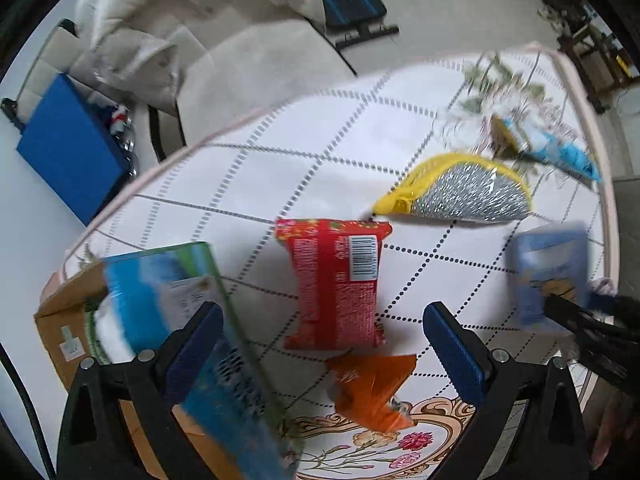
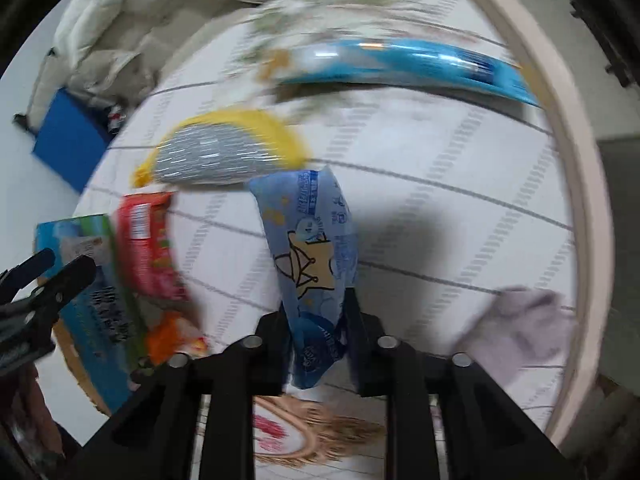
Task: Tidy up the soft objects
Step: 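Grasp the red packet with the left gripper while the right grasps the blue cartoon pouch, then place the red packet and blue pouch into the box beside the bags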
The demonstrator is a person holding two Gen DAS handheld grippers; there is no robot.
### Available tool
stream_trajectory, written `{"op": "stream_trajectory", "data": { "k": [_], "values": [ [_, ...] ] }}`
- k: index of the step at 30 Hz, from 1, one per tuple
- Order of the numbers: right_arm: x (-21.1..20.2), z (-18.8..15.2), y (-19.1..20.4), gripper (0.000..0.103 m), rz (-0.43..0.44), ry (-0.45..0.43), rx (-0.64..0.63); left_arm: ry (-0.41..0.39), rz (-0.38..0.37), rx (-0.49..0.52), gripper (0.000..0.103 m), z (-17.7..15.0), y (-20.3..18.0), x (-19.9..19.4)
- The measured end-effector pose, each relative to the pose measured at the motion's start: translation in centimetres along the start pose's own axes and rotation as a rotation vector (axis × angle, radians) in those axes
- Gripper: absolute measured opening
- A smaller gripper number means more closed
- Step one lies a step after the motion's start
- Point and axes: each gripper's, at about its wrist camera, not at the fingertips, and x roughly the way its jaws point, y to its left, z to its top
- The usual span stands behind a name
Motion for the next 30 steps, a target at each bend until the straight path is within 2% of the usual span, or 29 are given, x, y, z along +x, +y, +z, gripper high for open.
{"op": "stream_trajectory", "data": {
  "k": [1,2,6,10,14,16,17,18,19,21,22,23,24,25,27,30],
  "values": [
    [-0.6,0.0,-0.6,0.091,-0.024,-0.026,0.0,0.017,-0.003,0.003,0.103,0.3,-0.2,0.7],
    [-1.1,0.0,-0.9,0.097,-0.028,-0.048,-0.009,0.032,-0.003,0.004,0.103,0.5,-0.4,1.3],
    [-2.3,0.3,-1.2,0.097,-0.048,-0.065,-0.038,0.09,-0.014,0.002,0.103,1.2,-0.9,3.7],
    [-1.6,1.4,-1.1,0.097,-0.113,-0.069,-0.062,0.127,-0.026,0.0,0.103,1.4,-1.1,5.3],
    [-0.2,1.9,-1.1,0.097,-0.133,-0.026,-0.072,0.143,-0.054,-0.019,0.101,1.4,-1.0,6.6],
    [0.6,2.1,-1.3,0.097,-0.152,-0.004,-0.07,0.151,-0.087,-0.048,0.083,1.4,-0.7,7.0],
    [0.9,2.2,-1.6,0.097,-0.153,0.002,-0.064,0.16,-0.106,-0.062,0.071,1.4,-0.6,7.2],
    [1.1,2.2,-1.9,0.097,-0.155,0.005,-0.055,0.16,-0.101,-0.074,0.063,1.4,0.0,7.6],
    [1.3,2.1,-2.2,0.097,-0.155,0.008,-0.042,0.151,-0.109,-0.081,0.06,1.4,0.1,7.5],
    [1.6,2.0,-3.1,0.096,-0.145,0.018,-0.022,0.129,-0.113,-0.1,0.046,1.1,0.3,7.1],
    [1.7,2.0,-3.5,0.096,-0.146,0.021,-0.011,0.121,-0.121,-0.111,0.045,1.0,0.5,6.8],
    [1.7,1.9,-3.7,0.091,-0.146,0.017,-0.003,0.116,-0.126,-0.117,0.044,0.9,0.5,6.6],
    [1.7,1.8,-3.9,0.071,-0.149,0.012,0.002,0.108,-0.135,-0.125,0.043,0.7,0.7,6.3],
    [1.7,1.7,-4.0,0.061,-0.158,0.017,0.005,0.095,-0.141,-0.134,0.043,0.3,0.8,5.9],
    [1.1,0.9,-3.9,0.05,-0.154,0.006,0.007,0.062,-0.148,-0.14,0.042,-0.5,1.2,4.6],
    [-0.7,-1.1,-2.3,0.047,-0.153,-0.021,-0.018,0.011,-0.181,-0.145,0.042,-2.0,2.4,1.6]
  ]
}}
